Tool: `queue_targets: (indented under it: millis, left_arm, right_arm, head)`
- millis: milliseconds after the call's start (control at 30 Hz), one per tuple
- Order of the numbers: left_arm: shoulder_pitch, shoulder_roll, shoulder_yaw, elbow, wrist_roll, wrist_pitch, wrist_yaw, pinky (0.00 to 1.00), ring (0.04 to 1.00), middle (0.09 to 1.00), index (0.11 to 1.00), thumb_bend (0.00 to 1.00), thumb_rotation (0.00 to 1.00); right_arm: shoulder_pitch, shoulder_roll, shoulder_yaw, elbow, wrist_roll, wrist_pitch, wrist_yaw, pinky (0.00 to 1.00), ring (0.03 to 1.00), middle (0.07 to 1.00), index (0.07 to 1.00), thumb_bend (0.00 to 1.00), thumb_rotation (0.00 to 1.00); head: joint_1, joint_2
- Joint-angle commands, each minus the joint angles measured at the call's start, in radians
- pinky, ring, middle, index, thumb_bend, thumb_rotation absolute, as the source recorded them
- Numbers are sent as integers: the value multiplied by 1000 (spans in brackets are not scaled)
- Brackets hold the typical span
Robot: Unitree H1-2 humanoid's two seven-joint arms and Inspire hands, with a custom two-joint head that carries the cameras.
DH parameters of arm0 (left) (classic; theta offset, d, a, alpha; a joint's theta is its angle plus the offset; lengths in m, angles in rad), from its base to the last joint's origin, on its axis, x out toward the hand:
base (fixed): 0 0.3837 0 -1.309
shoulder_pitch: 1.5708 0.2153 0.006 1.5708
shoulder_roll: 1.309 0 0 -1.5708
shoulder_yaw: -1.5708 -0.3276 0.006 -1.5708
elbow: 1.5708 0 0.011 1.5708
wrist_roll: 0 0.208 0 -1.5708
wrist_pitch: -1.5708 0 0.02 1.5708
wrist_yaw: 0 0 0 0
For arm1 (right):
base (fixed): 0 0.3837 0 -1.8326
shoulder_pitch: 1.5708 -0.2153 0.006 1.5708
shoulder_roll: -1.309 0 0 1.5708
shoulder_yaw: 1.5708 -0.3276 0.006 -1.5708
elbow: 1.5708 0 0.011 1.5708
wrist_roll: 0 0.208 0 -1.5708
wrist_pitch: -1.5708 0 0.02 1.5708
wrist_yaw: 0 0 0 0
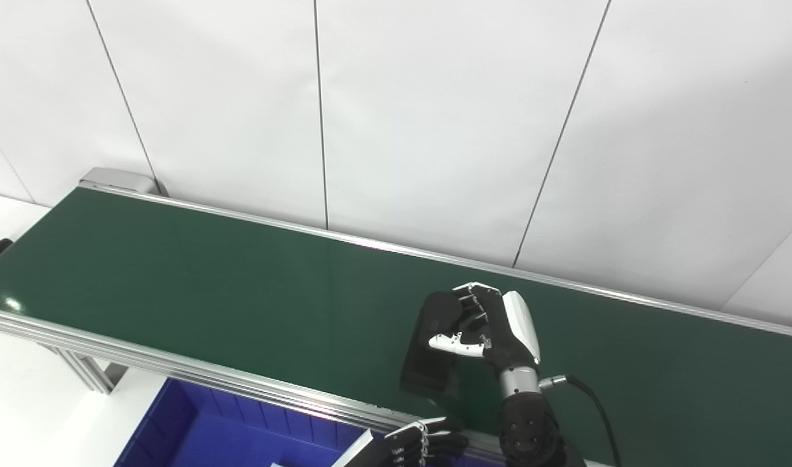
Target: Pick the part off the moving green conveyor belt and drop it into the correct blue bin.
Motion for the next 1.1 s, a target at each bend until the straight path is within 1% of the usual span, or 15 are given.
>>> queue_targets:
  millis: [0, 100, 433, 667, 733, 900, 1000, 1067]
  left_arm:
    - [0, -4, -4, -38, 1, -6, 2, 786, 815, 821, 843, 978, 489]
    - [0, -2, -3, -42, -2, -5, 0, 786, 815, 820, 843, 976, 493]
    - [0, 0, 0, -48, -5, 0, 0, 784, 812, 815, 839, 970, 501]
    - [-1, 1, 3, -46, -9, 3, -1, 786, 812, 814, 839, 969, 497]
    - [-3, 2, 5, -45, -11, 7, -2, 787, 813, 814, 840, 973, 496]
    - [-8, 9, 10, -38, -17, 5, -6, 795, 818, 816, 842, 978, 499]
    - [-10, 13, 13, -36, -22, 3, -6, 791, 815, 814, 840, 977, 495]
    - [-10, 17, 18, -37, -27, 5, -7, 789, 812, 812, 837, 978, 492]
  right_arm:
    - [-18, 18, -6, -45, 7, -59, -33, 387, 423, 530, 494, 515, 0]
    - [-12, 18, -5, -62, -2, -50, -37, 390, 425, 536, 487, 515, 0]
    - [-3, 19, -4, -78, 2, -62, -55, 372, 415, 524, 501, 516, 0]
    - [13, 19, -20, -111, 28, -64, -47, 369, 408, 509, 514, 516, 0]
    - [25, 14, -25, -148, 37, -50, -33, 365, 407, 509, 516, 516, 0]
    - [72, -1, -47, -294, 68, -21, 4, 378, 420, 502, 511, 517, 0]
    - [90, -8, -59, -361, 82, -15, 23, 367, 420, 508, 506, 517, 0]
    - [109, -20, -68, -436, 90, 0, 44, 348, 414, 508, 510, 516, 0]
  head:
    - [-1, 1]
    - [-1, 4]
    - [-4, 7]
    - [-13, 6]
    - [-17, 6]
    - [-34, 7]
    - [-47, 8]
    - [-60, 11]
